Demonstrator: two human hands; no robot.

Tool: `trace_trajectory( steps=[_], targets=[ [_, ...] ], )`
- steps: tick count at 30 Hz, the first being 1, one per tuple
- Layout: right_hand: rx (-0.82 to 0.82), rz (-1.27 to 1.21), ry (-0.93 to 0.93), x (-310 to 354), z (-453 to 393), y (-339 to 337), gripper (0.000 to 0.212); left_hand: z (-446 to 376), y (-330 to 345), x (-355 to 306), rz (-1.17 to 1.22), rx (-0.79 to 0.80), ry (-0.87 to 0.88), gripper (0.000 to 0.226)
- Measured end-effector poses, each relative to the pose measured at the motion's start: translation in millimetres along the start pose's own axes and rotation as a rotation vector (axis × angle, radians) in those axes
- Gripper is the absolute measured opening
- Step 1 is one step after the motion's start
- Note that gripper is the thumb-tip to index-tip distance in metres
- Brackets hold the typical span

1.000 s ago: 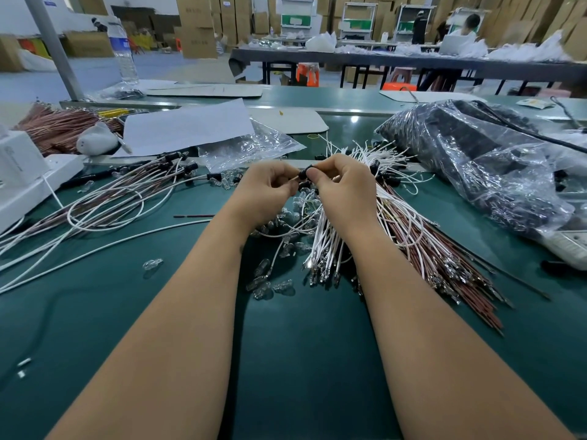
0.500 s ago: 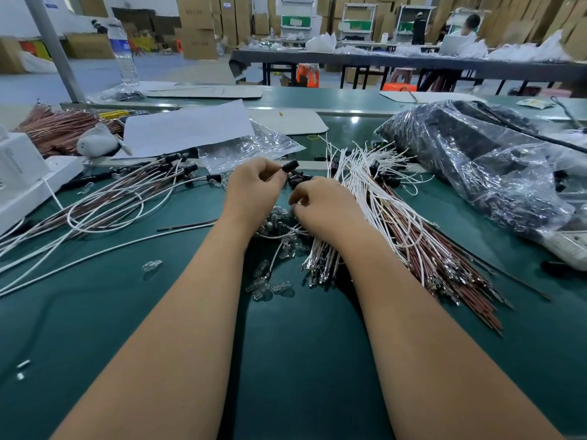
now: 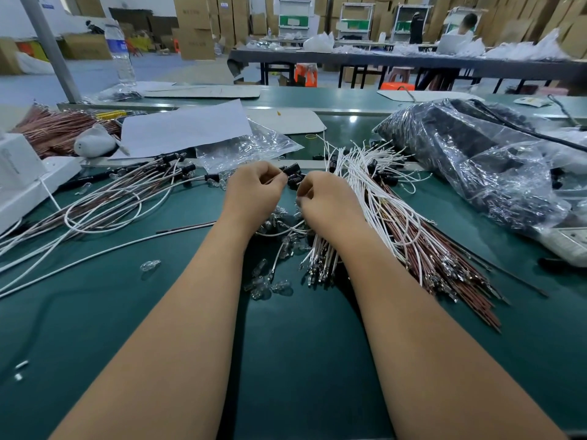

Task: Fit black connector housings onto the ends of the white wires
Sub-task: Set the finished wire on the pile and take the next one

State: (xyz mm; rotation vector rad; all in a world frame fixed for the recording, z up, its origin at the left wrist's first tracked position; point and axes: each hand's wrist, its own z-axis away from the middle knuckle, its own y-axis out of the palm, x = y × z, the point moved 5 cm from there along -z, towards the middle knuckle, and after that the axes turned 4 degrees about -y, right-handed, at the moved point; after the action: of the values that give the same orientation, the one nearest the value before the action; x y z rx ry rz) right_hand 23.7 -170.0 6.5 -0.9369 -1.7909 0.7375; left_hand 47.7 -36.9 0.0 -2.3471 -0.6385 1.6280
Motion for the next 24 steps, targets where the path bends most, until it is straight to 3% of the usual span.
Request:
trace_trajectory(
  steps=[4,7,16,24],
  targets=[
    [-0.206,-0.305,0.112,-15,-2,-12,0.016,1,5,0,0.005,0.097,-0.03,0.014],
    [-0.292,-0.533,0.163,-21,-2,-18,0.007,1,6,1,0.024,0.114,-0.045,0.014],
    [-0.245,-1.026,0.279,-25,-2,-15,0.013,3,7,-3,0.081,0.154,-0.042,0.01],
    [-0.227,-1.056,0.299,-25,-1,-14,0.015,5,6,-4,0.117,0.153,-0.064,0.012]
  ],
)
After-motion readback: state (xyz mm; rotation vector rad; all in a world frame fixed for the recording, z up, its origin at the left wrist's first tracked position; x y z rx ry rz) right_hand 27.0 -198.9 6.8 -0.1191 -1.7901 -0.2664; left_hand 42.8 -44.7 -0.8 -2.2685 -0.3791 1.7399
